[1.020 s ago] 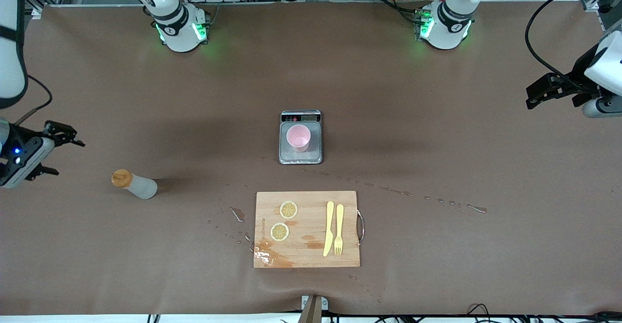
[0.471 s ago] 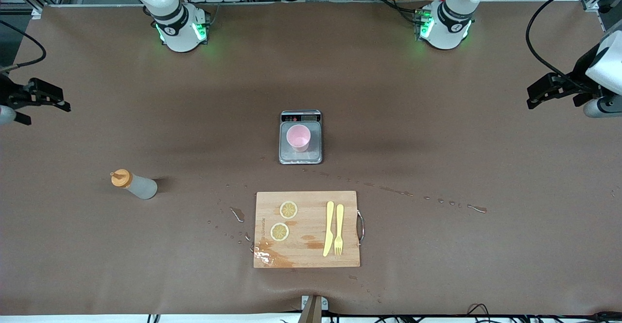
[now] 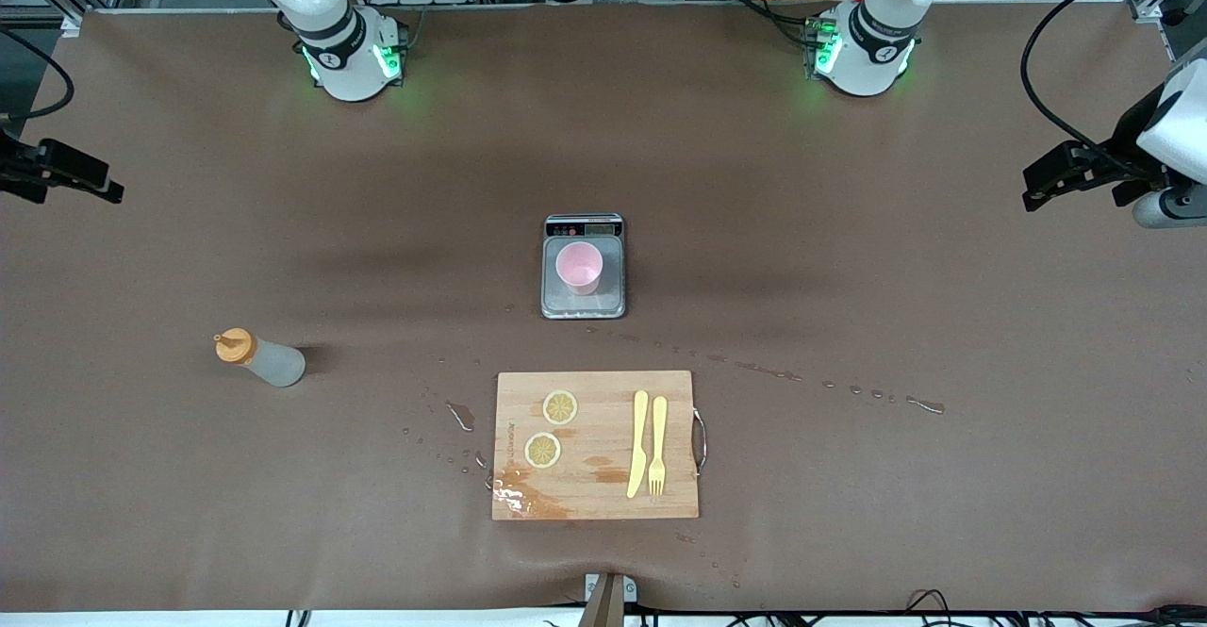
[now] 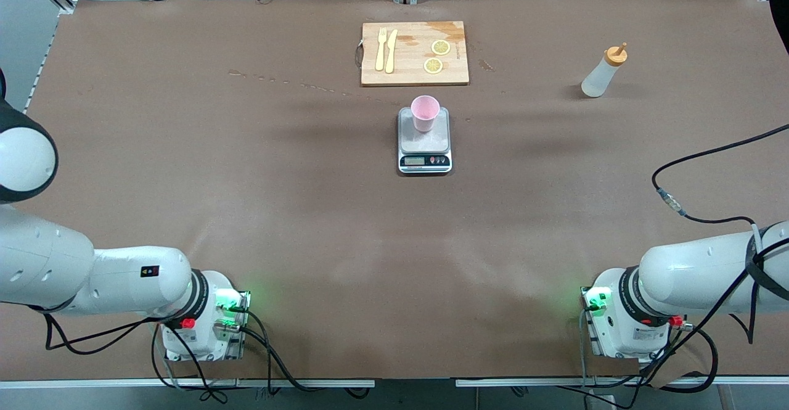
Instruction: Add sauce to pink cup with both arms
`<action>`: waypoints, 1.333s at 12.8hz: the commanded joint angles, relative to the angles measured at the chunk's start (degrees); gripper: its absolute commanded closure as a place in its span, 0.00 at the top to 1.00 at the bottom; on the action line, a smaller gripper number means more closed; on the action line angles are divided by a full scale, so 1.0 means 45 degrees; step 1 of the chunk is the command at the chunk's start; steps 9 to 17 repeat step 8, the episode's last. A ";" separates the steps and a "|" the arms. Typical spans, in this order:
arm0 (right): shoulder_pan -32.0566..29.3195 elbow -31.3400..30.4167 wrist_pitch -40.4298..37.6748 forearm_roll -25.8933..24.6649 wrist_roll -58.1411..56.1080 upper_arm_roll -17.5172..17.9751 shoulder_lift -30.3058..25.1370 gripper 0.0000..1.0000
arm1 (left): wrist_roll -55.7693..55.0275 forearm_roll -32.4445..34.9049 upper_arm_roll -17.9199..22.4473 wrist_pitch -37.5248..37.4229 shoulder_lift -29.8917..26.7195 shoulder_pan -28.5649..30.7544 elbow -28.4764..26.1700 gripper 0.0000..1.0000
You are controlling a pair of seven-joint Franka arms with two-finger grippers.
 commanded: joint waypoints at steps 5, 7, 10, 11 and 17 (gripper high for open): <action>-0.0070 0.0253 -0.0266 -0.0901 -0.0244 0.0177 -0.0370 1.00 | 0.0062 -0.0129 0.0012 -0.0168 -0.0113 0.0041 0.0386 1.00; -0.0030 0.0233 -0.0168 -0.0939 -0.0225 0.0313 -0.0352 1.00 | 0.0004 -0.0187 0.0012 -0.0168 -0.0113 -0.0017 0.0386 1.00; -0.0049 0.0233 -0.0168 -0.0940 -0.0224 0.0294 -0.0333 1.00 | -0.0093 -0.0226 0.0012 -0.0168 -0.0132 -0.0018 0.0386 1.00; -0.0049 0.0233 -0.0168 -0.0940 -0.0224 0.0294 -0.0333 1.00 | -0.0093 -0.0226 0.0012 -0.0168 -0.0132 -0.0018 0.0386 1.00; -0.0049 0.0233 -0.0168 -0.0940 -0.0224 0.0294 -0.0333 1.00 | -0.0093 -0.0226 0.0012 -0.0168 -0.0132 -0.0018 0.0386 1.00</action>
